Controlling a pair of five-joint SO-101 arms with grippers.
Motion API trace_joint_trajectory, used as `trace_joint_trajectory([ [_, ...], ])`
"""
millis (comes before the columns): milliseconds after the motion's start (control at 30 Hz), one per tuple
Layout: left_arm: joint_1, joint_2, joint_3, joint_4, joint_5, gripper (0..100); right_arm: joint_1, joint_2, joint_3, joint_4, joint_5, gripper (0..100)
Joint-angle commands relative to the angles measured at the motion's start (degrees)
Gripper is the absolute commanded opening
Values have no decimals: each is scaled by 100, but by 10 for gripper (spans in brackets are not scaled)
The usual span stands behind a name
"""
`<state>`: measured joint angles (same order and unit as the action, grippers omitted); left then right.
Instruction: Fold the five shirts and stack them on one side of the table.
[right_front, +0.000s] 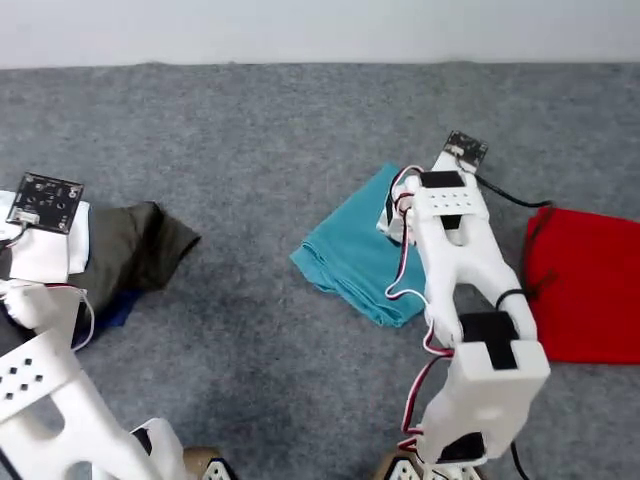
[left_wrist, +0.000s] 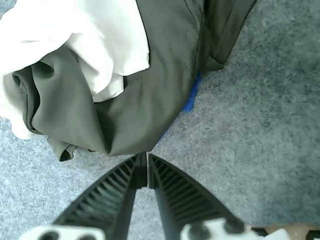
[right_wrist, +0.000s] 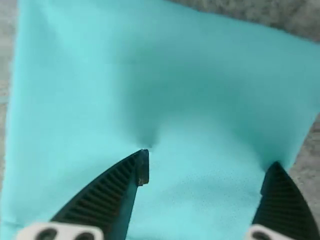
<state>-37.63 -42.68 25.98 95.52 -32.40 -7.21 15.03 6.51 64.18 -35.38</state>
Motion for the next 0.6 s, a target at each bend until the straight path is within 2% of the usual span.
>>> trace_joint_trajectory([
  [0, 35, -88, -13, -79, 0, 18, -4, -637, -35, 198, -62, 357],
  [133, 35, -88, -13, -70, 9, 18, 4, -716, -35, 523, -211, 359],
  [300, 35, -79, -13, 9, 18, 18, -13, -497, -35, 708, -290, 440],
  [567, 35, -97, -13, 44, 18, 17, -31, 365, -44, -347, -352, 439],
])
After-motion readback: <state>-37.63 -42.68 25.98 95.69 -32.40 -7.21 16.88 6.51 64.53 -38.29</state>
